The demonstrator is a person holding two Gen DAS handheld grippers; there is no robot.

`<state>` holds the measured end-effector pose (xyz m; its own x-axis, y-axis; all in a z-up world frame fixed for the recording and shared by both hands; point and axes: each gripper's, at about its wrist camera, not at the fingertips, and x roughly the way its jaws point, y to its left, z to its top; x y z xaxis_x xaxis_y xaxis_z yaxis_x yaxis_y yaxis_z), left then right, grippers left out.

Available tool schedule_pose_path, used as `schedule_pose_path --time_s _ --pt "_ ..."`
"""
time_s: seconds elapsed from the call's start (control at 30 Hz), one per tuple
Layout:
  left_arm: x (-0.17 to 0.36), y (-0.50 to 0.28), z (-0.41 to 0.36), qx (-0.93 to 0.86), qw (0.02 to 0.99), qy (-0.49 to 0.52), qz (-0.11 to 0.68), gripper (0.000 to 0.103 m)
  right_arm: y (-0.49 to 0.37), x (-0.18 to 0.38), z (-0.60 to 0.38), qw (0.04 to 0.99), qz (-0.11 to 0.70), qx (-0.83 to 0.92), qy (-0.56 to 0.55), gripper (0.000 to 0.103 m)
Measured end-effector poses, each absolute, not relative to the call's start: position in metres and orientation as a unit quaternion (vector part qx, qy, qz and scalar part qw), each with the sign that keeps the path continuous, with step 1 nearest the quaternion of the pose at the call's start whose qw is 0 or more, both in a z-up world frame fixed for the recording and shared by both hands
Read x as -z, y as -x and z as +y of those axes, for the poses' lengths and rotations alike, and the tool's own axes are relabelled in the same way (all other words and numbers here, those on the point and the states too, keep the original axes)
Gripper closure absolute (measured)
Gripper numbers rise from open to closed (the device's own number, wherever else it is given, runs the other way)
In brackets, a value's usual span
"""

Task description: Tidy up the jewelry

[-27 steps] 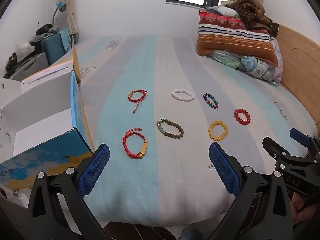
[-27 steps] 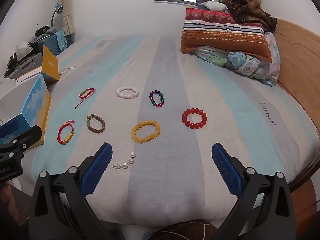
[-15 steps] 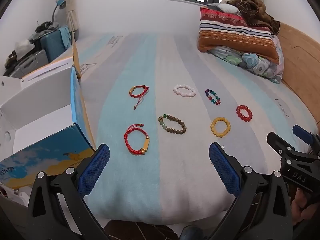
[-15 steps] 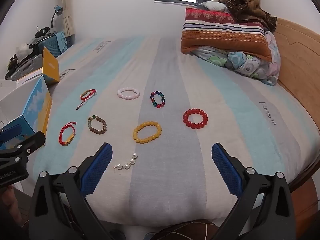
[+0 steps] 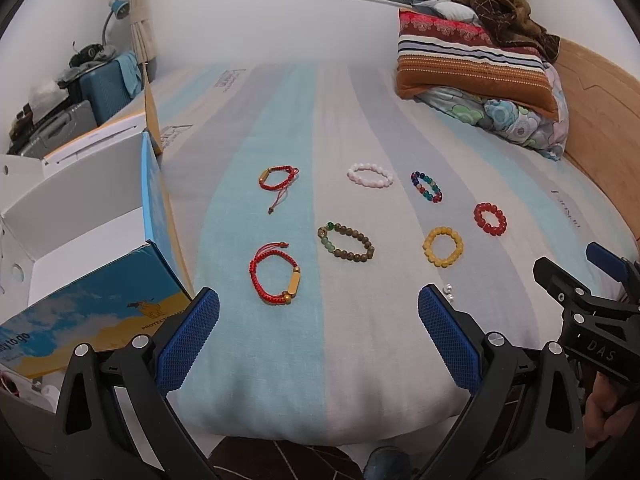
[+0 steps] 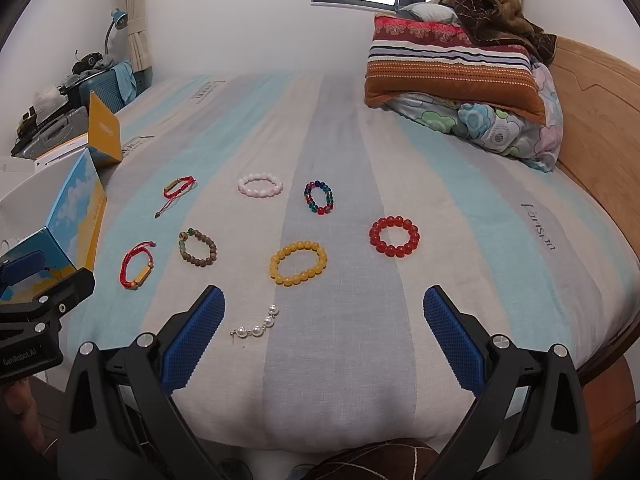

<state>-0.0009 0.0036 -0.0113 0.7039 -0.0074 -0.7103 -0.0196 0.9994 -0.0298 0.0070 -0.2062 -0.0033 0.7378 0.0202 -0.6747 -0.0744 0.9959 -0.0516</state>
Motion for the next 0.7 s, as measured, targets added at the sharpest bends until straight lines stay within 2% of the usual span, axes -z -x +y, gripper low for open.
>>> schedule_pose_path --time_s 0.7 --pt "0.0105 0.0007 0.0055 -0.005 0.923 0.017 0.385 0.005 -0.007 0.004 -0.2048 0.931 0.363 -0.026 0.04 0.007"
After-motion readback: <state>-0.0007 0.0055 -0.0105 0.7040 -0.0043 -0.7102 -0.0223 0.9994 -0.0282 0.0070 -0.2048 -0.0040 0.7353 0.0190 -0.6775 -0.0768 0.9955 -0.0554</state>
